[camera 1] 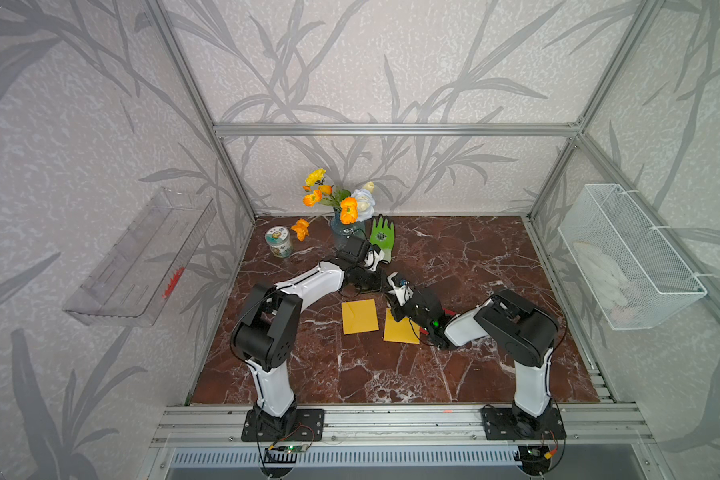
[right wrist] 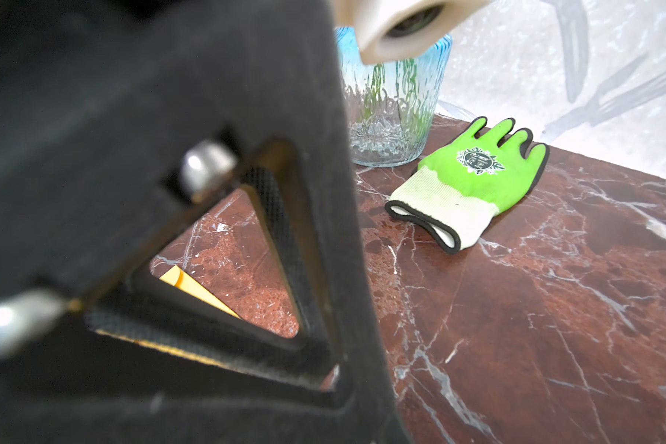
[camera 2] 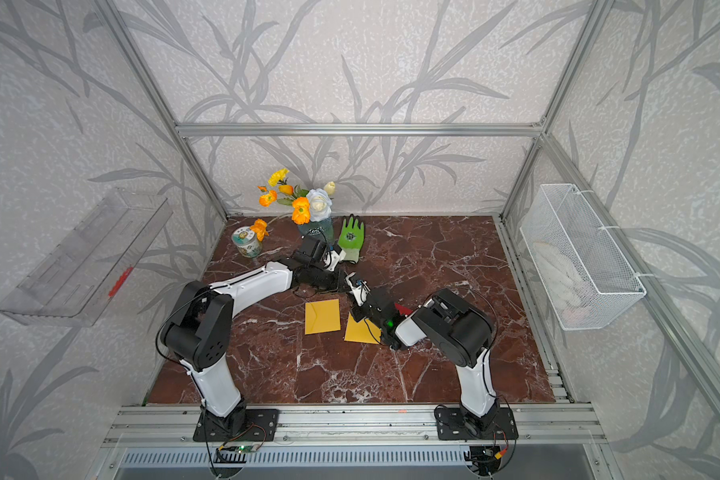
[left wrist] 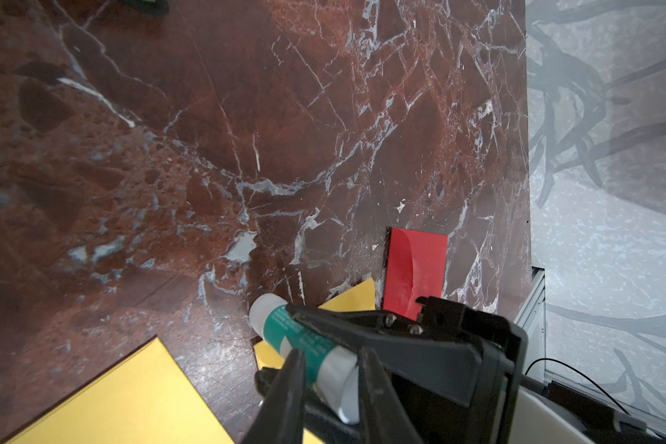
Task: Seal the envelope with a glue stick
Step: Close the lid of the glue stick.
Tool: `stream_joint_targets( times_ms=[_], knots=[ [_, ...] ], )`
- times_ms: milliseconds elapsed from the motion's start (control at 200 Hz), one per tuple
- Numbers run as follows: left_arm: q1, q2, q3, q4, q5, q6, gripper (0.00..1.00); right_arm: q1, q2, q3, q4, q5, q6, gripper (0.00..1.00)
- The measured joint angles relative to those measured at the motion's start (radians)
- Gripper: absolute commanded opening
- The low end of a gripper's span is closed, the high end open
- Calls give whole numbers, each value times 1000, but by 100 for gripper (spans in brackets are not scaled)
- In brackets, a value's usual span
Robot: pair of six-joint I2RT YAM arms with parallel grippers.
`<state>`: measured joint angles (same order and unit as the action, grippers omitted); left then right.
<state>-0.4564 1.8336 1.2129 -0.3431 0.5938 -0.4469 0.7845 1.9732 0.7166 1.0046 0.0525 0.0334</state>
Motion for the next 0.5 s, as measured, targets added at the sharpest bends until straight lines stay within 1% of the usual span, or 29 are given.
stream_joint_targets(
  times_ms=[165, 275, 395, 500],
  knots=[
    [3, -3, 30, -32, -33, -2, 46, 4, -24, 22, -77, 4, 1, 0],
    [11, -8, 34, -78, -26, -23, 53, 6, -35, 36, -124, 8, 3, 0],
    [24, -26, 30, -106, -27, -76, 64, 10, -41, 46, -145, 8, 3, 0],
    [48, -94, -15, -61, -23, -150, 72, 10, -50, 48, -154, 8, 9, 0]
  ],
)
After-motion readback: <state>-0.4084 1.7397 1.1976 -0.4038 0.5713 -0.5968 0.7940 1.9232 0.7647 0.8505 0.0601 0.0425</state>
